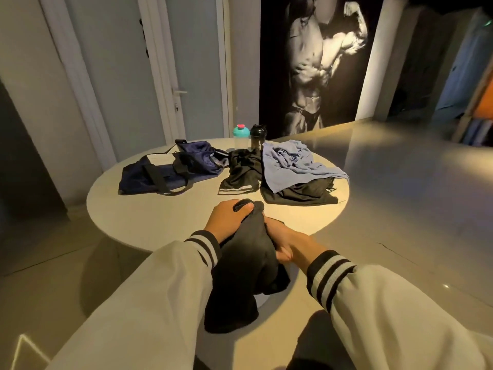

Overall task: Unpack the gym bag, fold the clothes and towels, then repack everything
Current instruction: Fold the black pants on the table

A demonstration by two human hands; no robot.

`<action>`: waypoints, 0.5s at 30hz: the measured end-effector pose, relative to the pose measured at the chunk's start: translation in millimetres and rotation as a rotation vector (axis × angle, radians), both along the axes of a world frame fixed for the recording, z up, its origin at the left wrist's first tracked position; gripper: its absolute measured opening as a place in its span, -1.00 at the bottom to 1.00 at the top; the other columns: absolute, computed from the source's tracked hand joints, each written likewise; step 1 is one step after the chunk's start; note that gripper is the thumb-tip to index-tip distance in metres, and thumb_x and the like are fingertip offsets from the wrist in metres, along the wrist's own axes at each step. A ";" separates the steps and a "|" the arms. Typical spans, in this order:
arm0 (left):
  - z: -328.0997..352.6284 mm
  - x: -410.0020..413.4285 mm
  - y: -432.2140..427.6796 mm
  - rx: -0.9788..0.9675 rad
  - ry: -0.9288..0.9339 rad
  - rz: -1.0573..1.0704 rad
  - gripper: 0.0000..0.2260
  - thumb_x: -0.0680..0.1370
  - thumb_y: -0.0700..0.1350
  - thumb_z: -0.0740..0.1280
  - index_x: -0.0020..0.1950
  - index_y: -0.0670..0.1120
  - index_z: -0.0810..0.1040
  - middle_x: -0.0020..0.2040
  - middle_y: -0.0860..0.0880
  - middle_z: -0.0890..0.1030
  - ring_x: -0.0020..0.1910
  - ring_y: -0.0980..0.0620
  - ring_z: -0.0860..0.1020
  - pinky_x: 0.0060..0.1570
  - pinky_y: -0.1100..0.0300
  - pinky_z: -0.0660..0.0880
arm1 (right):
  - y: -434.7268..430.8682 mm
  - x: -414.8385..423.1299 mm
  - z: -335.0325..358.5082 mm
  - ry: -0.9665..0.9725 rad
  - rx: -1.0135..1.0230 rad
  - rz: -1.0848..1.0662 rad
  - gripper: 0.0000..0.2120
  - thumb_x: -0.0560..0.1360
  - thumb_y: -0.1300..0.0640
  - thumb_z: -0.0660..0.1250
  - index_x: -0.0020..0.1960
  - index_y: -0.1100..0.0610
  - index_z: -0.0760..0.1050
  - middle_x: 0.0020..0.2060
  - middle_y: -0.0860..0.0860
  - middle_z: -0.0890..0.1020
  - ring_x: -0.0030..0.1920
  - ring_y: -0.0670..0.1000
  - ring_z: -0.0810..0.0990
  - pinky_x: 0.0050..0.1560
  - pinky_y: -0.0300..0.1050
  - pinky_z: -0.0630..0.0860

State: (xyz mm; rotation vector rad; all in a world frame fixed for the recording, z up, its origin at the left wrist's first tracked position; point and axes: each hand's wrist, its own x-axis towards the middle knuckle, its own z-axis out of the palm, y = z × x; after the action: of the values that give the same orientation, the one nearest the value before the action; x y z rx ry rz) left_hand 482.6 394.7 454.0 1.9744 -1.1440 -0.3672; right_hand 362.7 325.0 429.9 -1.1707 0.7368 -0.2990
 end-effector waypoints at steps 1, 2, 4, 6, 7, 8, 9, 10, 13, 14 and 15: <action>-3.7 -5.4 0.4 -0.021 0.023 0.006 -0.64 0.66 0.11 0.24 0.21 -0.13 0.63 0.12 -0.14 0.66 0.10 -0.12 0.58 0.23 0.04 0.46 | 2.9 -4.7 -0.5 0.002 -0.008 -0.075 -0.75 0.68 -0.08 0.14 0.13 0.05 0.50 0.05 0.09 0.63 -0.13 0.02 0.61 -0.04 -0.03 0.56; -5.6 -12.0 1.2 -0.049 0.046 0.016 -0.65 0.66 0.10 0.24 0.20 -0.14 0.62 0.09 -0.12 0.66 0.08 -0.12 0.58 0.18 0.08 0.45 | 5.8 -2.8 -2.9 0.002 -0.003 -0.186 -0.71 0.66 -0.14 0.17 0.16 0.05 0.50 0.11 0.11 0.62 -0.10 0.03 0.60 0.02 -0.02 0.55; -6.3 -24.2 3.8 -0.098 0.065 0.044 -0.67 0.67 0.09 0.24 0.22 -0.13 0.61 0.07 -0.07 0.62 0.05 -0.07 0.54 0.16 0.12 0.41 | 7.5 -5.9 -3.8 -0.003 -0.025 -0.319 -0.48 0.60 -0.31 0.14 0.30 0.05 0.50 0.21 0.12 0.60 0.05 0.07 0.59 0.11 -0.02 0.53; -4.4 -28.4 7.7 -0.127 0.062 0.053 -0.68 0.66 0.08 0.26 0.24 -0.10 0.62 0.08 -0.03 0.63 0.06 -0.04 0.54 0.19 0.11 0.42 | 1.1 -7.1 -5.7 -0.013 -0.117 -0.310 -0.26 0.52 -0.46 0.02 0.51 0.00 0.33 0.41 0.07 0.47 0.33 0.12 0.49 0.34 0.10 0.45; -2.0 -27.4 10.4 -0.142 0.051 0.054 -0.69 0.66 0.07 0.28 0.22 -0.10 0.64 0.09 -0.03 0.65 0.07 -0.05 0.56 0.21 0.10 0.44 | -2.6 -7.8 -5.9 -0.044 -0.160 -0.346 -0.23 0.51 -0.47 -0.01 0.57 -0.04 0.20 0.49 0.02 0.39 0.43 0.14 0.39 0.44 0.16 0.35; 1.1 -24.2 13.0 -0.163 0.039 0.059 -0.71 0.65 0.06 0.30 0.19 -0.10 0.66 0.09 -0.04 0.67 0.07 -0.07 0.58 0.21 0.08 0.47 | -5.9 -11.3 -3.8 -0.081 -0.182 -0.366 -0.23 0.52 -0.46 -0.02 0.59 -0.06 0.12 0.52 -0.02 0.32 0.48 0.13 0.32 0.49 0.19 0.27; 5.2 -20.1 16.1 -0.186 0.037 0.071 -0.73 0.64 0.05 0.32 0.16 -0.10 0.67 0.07 -0.06 0.69 0.07 -0.08 0.60 0.20 0.07 0.49 | -2.9 -9.2 1.8 -0.100 -0.218 -0.384 -0.24 0.53 -0.45 -0.01 0.60 -0.07 0.10 0.52 -0.04 0.31 0.50 0.11 0.30 0.51 0.18 0.23; 10.2 -15.1 18.6 -0.214 0.037 0.090 -0.73 0.63 0.06 0.33 0.15 -0.10 0.68 0.05 -0.06 0.69 0.06 -0.09 0.61 0.18 0.07 0.50 | -2.9 -10.5 5.3 -0.111 -0.266 -0.397 -0.27 0.55 -0.43 0.00 0.59 -0.04 0.12 0.49 -0.04 0.32 0.47 0.08 0.31 0.51 0.15 0.22; 26.2 -4.1 27.1 -0.291 0.013 0.140 -0.76 0.64 0.01 0.33 0.15 -0.12 0.67 0.01 -0.04 0.67 0.04 -0.06 0.59 0.10 0.13 0.45 | -3.0 -9.5 10.9 -0.068 -0.497 -0.461 -0.58 0.65 -0.17 0.10 0.38 0.04 0.36 0.32 0.04 0.45 0.24 0.06 0.43 0.35 0.07 0.35; 30.1 -0.8 29.9 -0.317 0.000 0.160 -0.76 0.64 -0.02 0.33 0.17 -0.13 0.67 -0.01 -0.02 0.64 0.03 -0.04 0.57 0.09 0.17 0.41 | -5.6 -8.3 11.0 -0.021 -0.594 -0.488 -0.69 0.64 -0.10 0.16 0.28 0.06 0.41 0.26 0.10 0.47 0.16 0.10 0.47 0.29 0.08 0.41; 34.4 1.5 33.2 -0.338 -0.021 0.186 -0.76 0.64 -0.05 0.34 0.20 -0.14 0.67 -0.02 -0.01 0.59 0.01 0.00 0.53 0.09 0.19 0.37 | -5.6 -6.6 12.9 0.006 -0.674 -0.510 -0.76 0.64 -0.04 0.21 0.21 0.07 0.44 0.19 0.14 0.47 0.10 0.12 0.49 0.24 0.06 0.44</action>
State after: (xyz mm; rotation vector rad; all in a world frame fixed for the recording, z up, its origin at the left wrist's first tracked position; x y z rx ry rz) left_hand 484.1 427.9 488.4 1.7690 -0.9542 -0.0507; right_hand 356.1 319.4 442.8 -1.5981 0.9727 -1.0291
